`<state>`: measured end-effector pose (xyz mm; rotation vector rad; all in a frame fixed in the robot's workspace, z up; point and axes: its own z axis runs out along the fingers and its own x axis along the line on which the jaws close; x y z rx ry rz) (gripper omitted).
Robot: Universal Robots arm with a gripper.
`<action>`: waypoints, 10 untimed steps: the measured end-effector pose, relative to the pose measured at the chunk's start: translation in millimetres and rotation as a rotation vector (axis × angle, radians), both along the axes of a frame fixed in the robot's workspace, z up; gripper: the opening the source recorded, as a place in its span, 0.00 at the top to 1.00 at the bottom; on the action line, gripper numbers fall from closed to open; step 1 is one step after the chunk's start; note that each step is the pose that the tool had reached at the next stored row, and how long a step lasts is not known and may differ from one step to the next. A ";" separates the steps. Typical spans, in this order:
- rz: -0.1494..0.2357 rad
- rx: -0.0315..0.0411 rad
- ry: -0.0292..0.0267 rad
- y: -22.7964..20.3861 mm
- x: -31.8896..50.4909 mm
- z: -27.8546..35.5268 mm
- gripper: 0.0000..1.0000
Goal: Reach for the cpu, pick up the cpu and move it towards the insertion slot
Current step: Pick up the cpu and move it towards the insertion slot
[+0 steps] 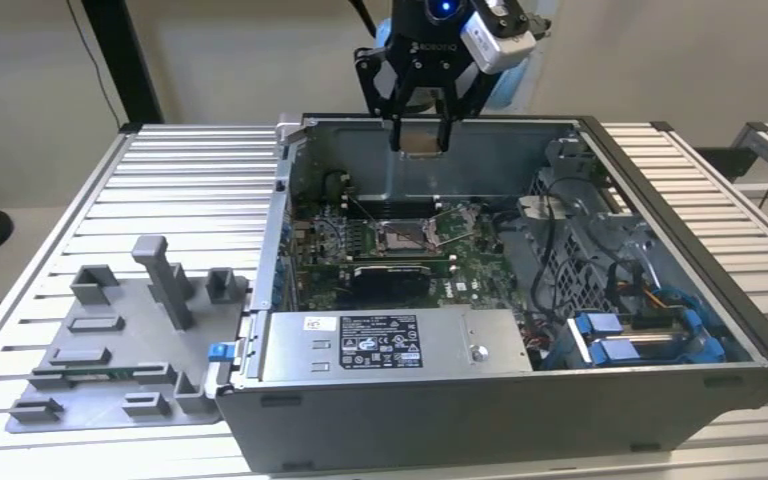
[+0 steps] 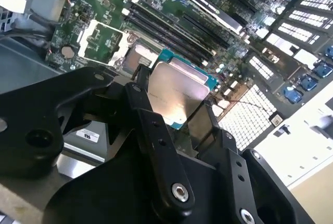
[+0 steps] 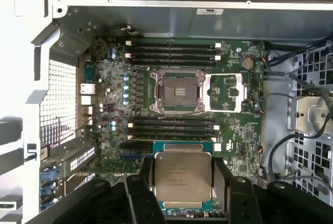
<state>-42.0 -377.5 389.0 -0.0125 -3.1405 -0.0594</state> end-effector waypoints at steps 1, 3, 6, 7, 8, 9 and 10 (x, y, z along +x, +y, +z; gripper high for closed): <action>0.000 -0.0001 0.0000 1.4 0.0 -0.1 1.00; 0.000 -0.0001 0.0000 4.0 0.2 -0.3 1.00; 0.000 0.0001 -0.0001 7.5 0.5 -0.8 1.00; 0.000 0.0000 0.0000 8.7 0.6 -0.8 1.00; 0.000 0.0000 0.0000 9.8 0.7 -0.9 1.00; 0.000 -0.0001 0.0000 10.9 0.8 -1.0 1.00; 0.000 -0.0001 0.0000 11.9 0.8 -1.1 1.00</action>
